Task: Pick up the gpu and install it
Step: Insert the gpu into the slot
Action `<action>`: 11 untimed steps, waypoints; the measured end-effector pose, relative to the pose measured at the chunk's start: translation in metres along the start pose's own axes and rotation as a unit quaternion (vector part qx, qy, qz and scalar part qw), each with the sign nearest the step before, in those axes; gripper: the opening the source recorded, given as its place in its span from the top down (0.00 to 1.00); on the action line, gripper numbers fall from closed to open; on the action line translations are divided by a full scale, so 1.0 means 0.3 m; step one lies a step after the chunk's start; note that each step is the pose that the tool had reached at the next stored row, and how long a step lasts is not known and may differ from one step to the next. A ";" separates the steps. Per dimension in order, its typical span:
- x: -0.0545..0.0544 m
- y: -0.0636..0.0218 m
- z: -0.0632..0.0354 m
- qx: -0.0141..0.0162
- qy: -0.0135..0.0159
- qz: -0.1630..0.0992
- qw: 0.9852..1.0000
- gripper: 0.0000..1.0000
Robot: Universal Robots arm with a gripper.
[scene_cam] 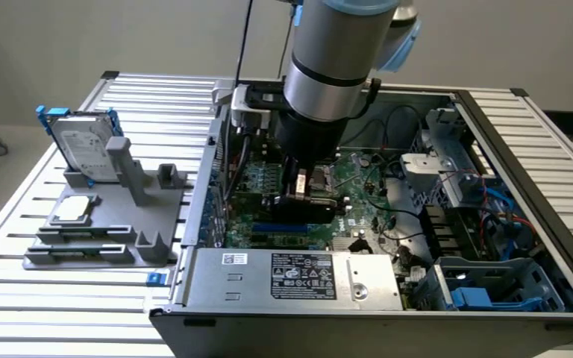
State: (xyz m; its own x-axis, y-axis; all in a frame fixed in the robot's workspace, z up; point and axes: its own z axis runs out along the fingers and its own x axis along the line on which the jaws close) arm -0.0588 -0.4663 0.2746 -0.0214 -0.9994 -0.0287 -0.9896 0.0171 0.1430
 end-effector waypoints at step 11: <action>0.001 0.003 0.016 -0.001 0.001 -0.006 1.000 0.73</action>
State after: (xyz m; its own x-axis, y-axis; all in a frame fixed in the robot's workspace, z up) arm -0.0605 -0.4664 0.2698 -0.0094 -0.9995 -0.0286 -0.9896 0.0052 0.1439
